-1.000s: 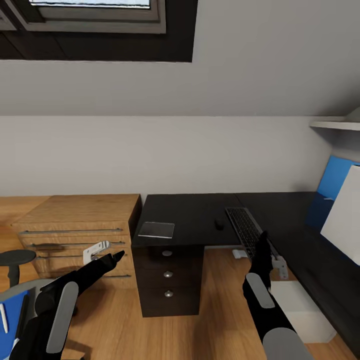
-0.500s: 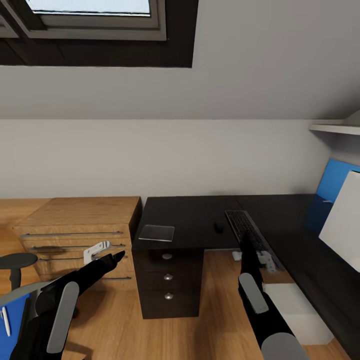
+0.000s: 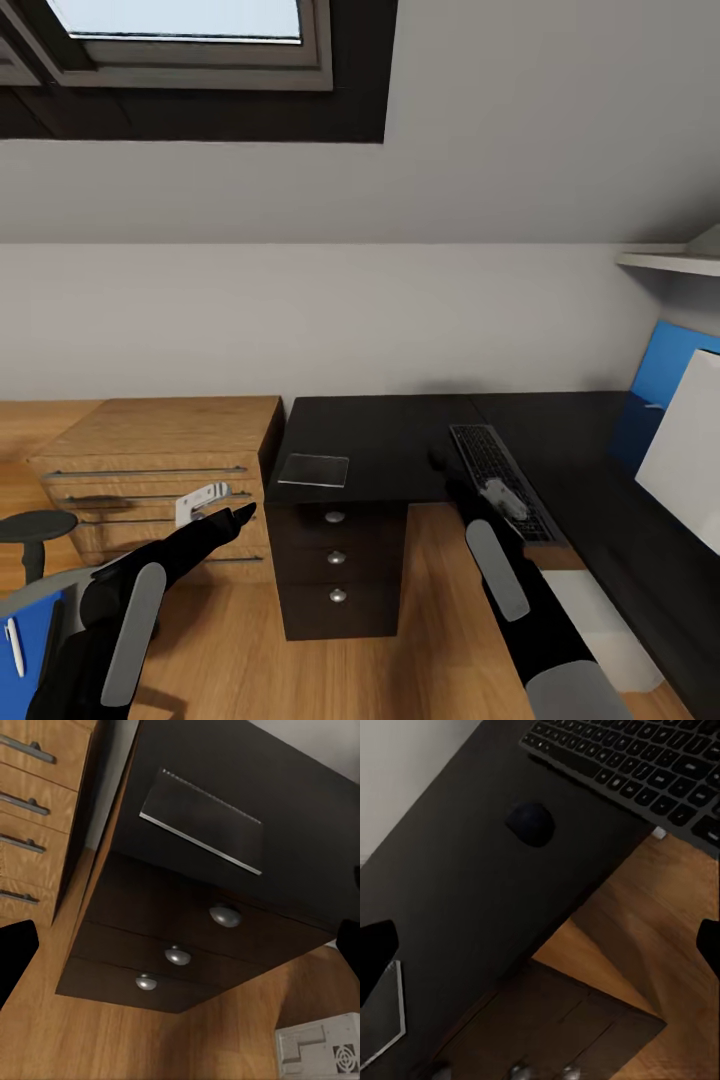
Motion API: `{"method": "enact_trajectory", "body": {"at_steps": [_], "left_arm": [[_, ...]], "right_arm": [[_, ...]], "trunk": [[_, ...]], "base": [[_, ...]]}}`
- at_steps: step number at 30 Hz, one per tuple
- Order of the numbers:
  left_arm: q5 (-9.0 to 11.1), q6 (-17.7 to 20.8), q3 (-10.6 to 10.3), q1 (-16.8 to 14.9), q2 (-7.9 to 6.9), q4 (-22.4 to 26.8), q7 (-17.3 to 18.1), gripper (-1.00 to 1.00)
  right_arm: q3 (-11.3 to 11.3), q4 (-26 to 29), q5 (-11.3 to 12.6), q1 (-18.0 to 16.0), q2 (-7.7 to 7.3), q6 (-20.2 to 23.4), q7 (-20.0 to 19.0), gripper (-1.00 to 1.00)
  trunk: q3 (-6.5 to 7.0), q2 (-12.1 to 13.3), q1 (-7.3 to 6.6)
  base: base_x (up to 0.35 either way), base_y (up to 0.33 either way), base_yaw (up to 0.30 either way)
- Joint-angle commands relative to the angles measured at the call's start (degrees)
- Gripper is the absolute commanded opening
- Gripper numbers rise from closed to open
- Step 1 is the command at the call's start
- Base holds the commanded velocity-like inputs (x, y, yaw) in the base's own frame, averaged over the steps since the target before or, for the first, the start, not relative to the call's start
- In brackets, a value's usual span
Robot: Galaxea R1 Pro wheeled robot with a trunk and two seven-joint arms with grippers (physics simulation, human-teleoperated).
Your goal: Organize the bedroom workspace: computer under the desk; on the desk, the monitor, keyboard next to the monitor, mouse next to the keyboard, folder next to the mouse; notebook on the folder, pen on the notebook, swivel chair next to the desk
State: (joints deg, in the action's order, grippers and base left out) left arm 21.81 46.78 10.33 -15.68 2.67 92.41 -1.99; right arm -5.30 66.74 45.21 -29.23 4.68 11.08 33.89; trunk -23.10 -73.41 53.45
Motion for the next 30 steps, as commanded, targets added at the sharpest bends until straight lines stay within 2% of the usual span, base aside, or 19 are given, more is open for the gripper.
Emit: {"method": "enact_trajectory", "body": {"at_steps": [1,4,6,11,12,15,21,30], "left_arm": [[0.43,0.31,0.1,-0.05,0.05,0.06,-0.21,1.0],[0.3,0.29,0.07,-0.05,0.05,0.06,-0.21,1.0],[0.24,0.28,0.06,-0.05,0.05,0.06,-0.21,1.0],[0.19,0.32,0.05,-0.05,0.05,0.06,-0.21,1.0],[0.18,0.32,0.05,-0.05,0.05,0.06,-0.21,1.0],[0.17,0.31,0.05,-0.05,0.05,0.06,-0.21,1.0],[0.17,0.29,0.04,-0.05,0.05,0.06,-0.21,1.0],[0.17,0.29,0.04,-0.05,0.05,0.06,-0.21,1.0]], "right_arm": [[-0.1,0.54,-0.13,-0.04,-0.01,2.06,2.14,1.0],[0.11,1.53,-0.66,-0.04,-0.02,5.51,5.53,1.0],[1.21,2.51,-0.54,-0.04,-0.12,6.8,6.76,1.0],[4.96,3.83,0.54,-0.04,-0.19,7.24,6.37,1.0],[6.51,4.1,0.87,-0.04,-0.28,7.26,6.03,1.0],[8.03,4.46,1.16,-0.04,-0.5,7.26,5.66,1.0],[9.4,5.72,1.63,-0.04,-1.9,7.37,4.77,1.0],[9.61,6.82,1.95,0.04,-2.58,7.75,3.89,1.0]], "trunk": [[-0.07,-0.04,0.0],[-0.07,-0.04,0.0],[-0.07,-0.04,0.0],[-0.07,-0.04,0.0],[-0.07,-0.04,0.0],[-0.07,-0.04,0.0],[-0.07,-0.04,0.0],[-0.07,-0.04,0.0]], "base": [[0.0,0.0,0.0],[0.0,0.0,0.0],[0.0,0.0,0.0],[0.0,0.0,0.0],[0.0,0.0,0.0],[0.0,0.0,0.0],[0.0,0.0,0.0],[0.0,0.0,0.0]]}}
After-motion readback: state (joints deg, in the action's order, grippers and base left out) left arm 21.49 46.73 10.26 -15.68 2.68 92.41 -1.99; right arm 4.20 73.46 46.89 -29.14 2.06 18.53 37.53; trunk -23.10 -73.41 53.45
